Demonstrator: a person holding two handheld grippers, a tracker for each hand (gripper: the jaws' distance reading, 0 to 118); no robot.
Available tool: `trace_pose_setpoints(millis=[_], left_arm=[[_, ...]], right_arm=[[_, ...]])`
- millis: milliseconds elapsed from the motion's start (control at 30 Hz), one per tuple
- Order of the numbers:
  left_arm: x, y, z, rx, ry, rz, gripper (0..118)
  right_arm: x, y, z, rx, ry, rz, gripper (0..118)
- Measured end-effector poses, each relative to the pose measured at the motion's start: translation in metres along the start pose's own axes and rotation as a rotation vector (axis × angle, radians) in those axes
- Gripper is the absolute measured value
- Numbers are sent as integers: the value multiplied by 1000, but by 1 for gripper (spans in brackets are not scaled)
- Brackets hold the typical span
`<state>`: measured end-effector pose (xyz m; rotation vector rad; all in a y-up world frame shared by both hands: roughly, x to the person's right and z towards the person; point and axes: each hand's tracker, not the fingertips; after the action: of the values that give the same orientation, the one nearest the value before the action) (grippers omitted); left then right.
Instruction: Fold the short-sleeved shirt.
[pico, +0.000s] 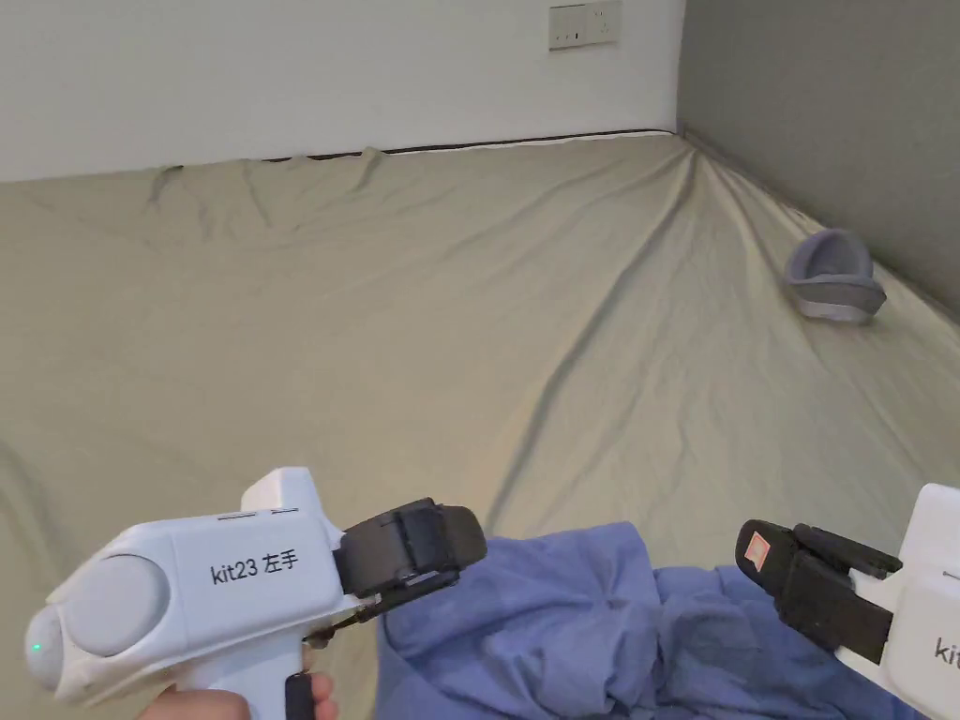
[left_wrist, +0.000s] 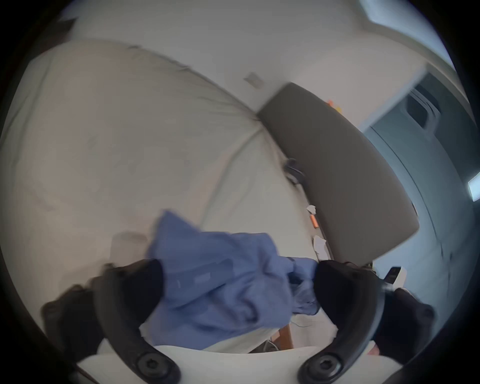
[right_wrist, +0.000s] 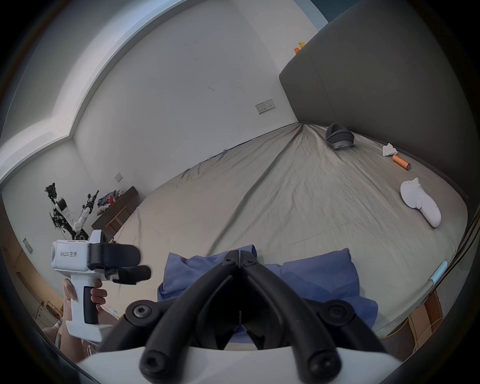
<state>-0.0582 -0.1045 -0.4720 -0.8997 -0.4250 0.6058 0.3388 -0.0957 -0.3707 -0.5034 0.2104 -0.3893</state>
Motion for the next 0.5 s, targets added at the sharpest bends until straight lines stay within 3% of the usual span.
trace_pose_setpoints(millis=[100,267,433,500], left_arm=[[-41,3,7,6,-13,134,113],[-65,-5,-26,-88,-48,233,109],[-49,-18,-72,-228,-83,148,108],[-43,-17,-75,-175,-109,118,108]], right_arm=[[1,-3,-4,-7,27,-33,0],[2,-6,-8,-17,50,-58,0],[10,-4,-9,-21,48,-81,0],[13,-3,-9,-21,44,-93,0]])
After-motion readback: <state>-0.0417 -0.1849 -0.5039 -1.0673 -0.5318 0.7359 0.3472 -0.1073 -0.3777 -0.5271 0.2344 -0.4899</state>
